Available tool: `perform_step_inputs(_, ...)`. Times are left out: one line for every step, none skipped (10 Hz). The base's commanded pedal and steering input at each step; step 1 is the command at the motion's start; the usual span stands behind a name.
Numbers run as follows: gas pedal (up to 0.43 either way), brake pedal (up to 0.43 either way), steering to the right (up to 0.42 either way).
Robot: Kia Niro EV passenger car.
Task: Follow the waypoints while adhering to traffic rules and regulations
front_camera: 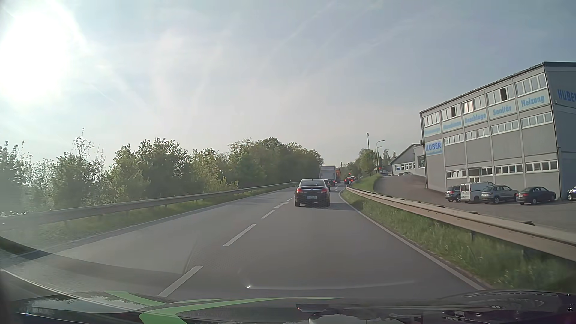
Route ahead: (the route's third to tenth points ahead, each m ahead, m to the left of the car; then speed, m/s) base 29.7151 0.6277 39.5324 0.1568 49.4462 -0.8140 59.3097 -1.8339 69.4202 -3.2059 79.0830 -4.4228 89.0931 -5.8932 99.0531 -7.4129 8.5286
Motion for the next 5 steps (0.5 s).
perform_step_inputs(0.039,0.0,0.007)
perform_step_inputs(0.059,0.0,0.007)
perform_step_inputs(0.059,0.0,0.007)
perform_step_inputs(0.067,0.0,0.008)
perform_step_inputs(0.079,0.0,0.008)
